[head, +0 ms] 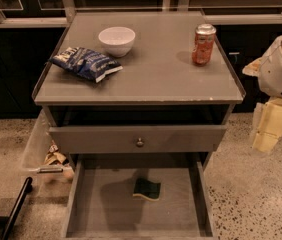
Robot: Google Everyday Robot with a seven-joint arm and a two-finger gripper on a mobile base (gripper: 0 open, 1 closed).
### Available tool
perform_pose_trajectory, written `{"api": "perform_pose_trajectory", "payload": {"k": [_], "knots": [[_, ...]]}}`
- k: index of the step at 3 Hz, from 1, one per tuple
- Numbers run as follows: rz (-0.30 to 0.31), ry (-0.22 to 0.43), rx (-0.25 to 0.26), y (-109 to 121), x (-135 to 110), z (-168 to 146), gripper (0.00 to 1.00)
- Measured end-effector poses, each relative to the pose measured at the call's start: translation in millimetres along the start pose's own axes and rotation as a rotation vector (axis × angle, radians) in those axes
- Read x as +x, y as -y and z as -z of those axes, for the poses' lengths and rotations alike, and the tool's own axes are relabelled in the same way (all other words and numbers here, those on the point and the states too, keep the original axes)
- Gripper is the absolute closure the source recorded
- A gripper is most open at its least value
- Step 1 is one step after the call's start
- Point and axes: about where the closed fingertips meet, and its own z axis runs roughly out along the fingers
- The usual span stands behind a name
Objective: Pick sponge from middle drawer and place on counter
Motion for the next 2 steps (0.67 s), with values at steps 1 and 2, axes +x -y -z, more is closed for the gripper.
{"api": "perform_pose_trajectory", "payload": {"k": [1,2], "knots": [[-0.003,0.012,-0.022,-8,1,-18,0.0],[-0.016,0.039,-0.062,-28,0,-68,0.0]]}}
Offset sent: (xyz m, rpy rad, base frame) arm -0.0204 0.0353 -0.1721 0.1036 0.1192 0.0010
